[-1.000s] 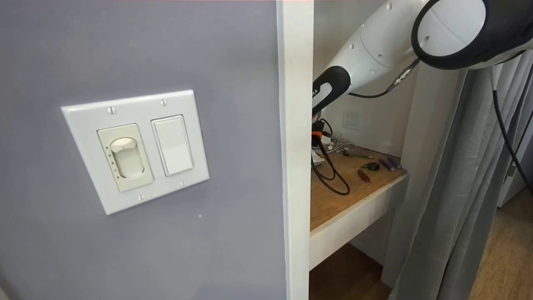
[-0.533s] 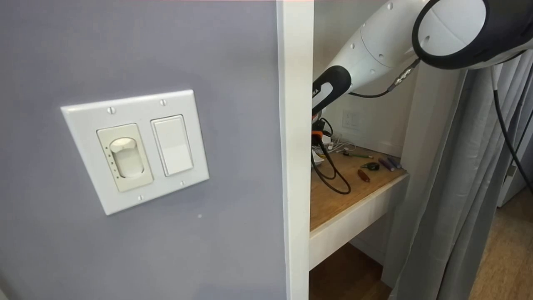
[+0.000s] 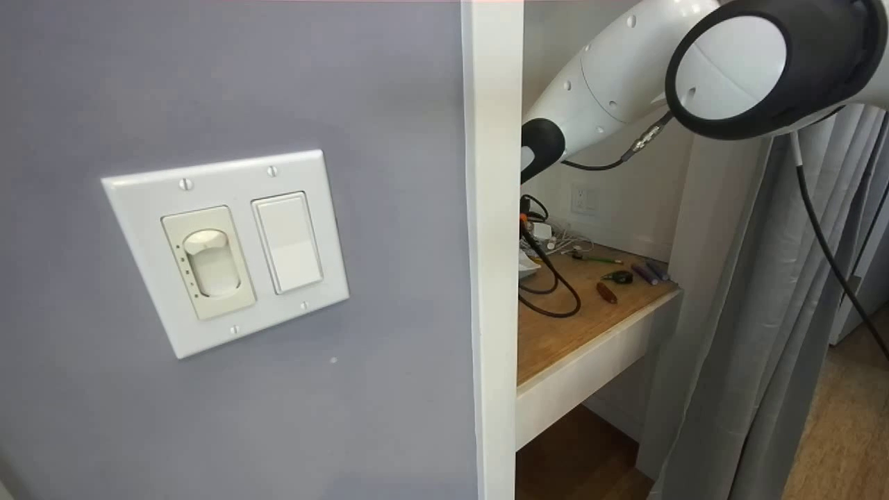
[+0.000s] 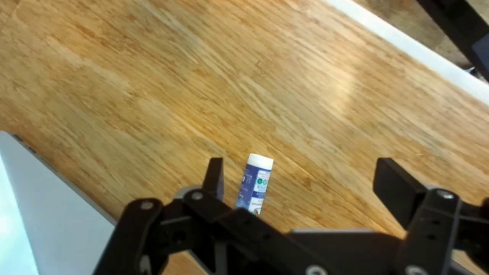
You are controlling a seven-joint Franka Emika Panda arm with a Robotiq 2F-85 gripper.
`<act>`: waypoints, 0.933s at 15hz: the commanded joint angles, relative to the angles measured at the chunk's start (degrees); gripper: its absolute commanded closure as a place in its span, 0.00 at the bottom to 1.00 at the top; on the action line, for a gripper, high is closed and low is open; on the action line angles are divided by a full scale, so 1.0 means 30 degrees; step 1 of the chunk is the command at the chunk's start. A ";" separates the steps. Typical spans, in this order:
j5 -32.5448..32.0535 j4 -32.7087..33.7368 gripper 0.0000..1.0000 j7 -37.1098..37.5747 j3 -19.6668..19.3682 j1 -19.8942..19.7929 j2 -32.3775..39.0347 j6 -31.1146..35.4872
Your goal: Move the white object forward and put it upright
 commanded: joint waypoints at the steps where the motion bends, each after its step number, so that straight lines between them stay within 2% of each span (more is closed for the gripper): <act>1: -0.0642 0.3465 0.00 0.0788 -0.0182 0.0537 0.2312 -0.1768; 9: -0.0049 0.7545 0.00 0.1198 -0.0535 0.0311 0.5533 -0.1579; 14: 0.0342 0.9888 0.00 0.0886 -0.0720 0.0290 0.7103 -0.3000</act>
